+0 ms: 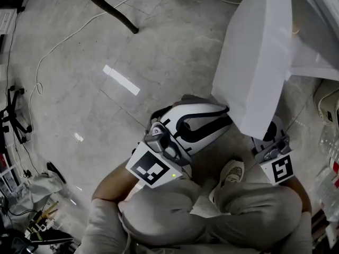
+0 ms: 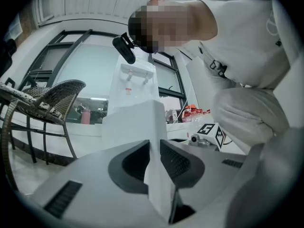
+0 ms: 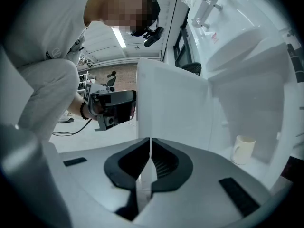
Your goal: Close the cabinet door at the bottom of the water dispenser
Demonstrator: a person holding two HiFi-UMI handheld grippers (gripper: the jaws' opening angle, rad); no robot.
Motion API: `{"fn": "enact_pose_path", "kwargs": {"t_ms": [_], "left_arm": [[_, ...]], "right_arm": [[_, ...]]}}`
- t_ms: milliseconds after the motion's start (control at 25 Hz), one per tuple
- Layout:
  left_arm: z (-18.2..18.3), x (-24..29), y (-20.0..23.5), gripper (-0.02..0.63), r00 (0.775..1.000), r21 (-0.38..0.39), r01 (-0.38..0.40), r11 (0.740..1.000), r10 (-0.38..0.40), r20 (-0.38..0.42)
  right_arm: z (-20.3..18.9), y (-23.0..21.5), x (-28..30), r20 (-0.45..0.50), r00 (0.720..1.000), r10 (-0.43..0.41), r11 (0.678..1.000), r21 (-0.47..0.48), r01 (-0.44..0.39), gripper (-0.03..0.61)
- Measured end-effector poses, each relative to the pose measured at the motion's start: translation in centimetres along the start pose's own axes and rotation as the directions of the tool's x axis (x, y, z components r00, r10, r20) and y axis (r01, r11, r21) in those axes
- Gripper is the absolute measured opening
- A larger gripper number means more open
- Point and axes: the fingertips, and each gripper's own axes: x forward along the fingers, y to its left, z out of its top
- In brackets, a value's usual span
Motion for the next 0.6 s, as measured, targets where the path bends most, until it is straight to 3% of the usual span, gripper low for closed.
{"fn": "enact_pose_path", "kwargs": {"t_ms": [240,360,600], "left_arm": [[0.1,1.0,-1.0,0.074,0.999,-0.005,0.035,0.999,-0.035,0.015],[0.0,1.6,-1.3,0.074,0.999,-0.007,0.047,0.999,-0.047,0.018],[0.0,3.2,-2.2,0.075,0.997,-0.017,0.076,0.997,-0.076,0.028]], "right_arm": [[-0.4,1.0,0.0,-0.005,1.0,0.03,0.999,-0.012,-0.03,0.021],[-0.6,1.5,0.3,0.0,0.999,0.05,0.999,-0.002,-0.05,0.098],[-1.2,1.0,-0.1,0.001,1.0,0.024,0.999,0.028,-0.024,0.127]]}}
